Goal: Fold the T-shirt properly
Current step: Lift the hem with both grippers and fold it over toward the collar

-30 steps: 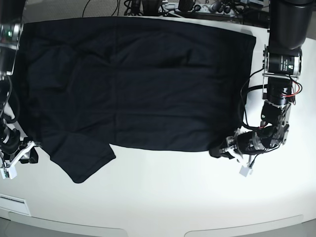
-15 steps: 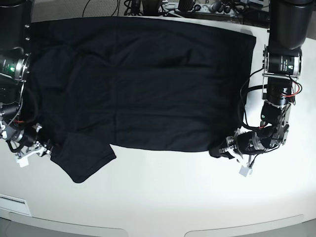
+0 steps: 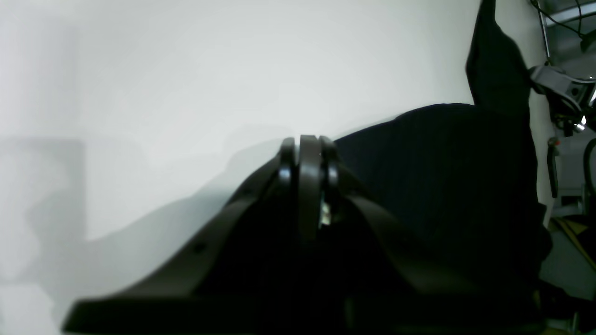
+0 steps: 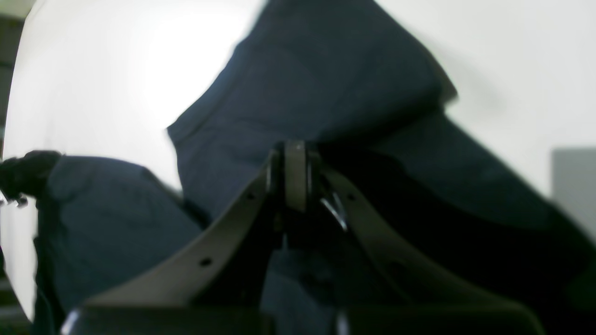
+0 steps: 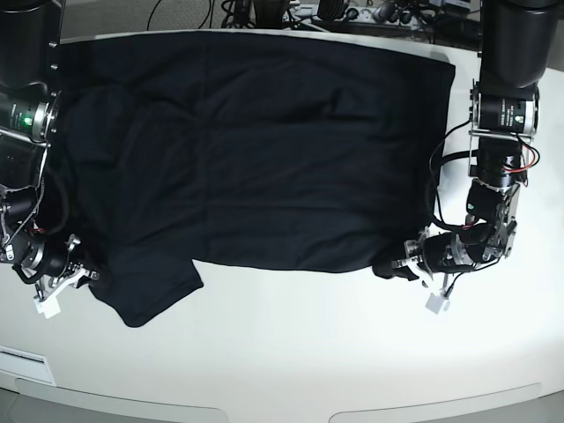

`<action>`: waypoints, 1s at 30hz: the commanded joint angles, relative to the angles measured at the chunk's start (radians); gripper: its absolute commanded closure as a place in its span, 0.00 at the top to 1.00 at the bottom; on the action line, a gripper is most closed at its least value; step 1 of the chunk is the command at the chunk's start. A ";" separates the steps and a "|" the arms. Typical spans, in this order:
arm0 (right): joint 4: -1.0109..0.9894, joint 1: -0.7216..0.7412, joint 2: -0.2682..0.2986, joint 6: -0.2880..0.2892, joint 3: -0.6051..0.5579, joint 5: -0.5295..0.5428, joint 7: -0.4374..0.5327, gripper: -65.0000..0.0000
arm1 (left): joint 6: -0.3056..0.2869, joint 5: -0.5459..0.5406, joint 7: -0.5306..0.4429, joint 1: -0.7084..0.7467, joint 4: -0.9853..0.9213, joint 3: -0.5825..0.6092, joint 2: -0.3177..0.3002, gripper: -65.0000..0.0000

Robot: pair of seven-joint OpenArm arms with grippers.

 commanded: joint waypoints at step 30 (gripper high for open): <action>0.666 -0.355 0.246 0.024 0.004 0.267 -0.256 0.00 | -0.128 -0.231 0.389 -0.127 0.163 0.004 -0.055 0.00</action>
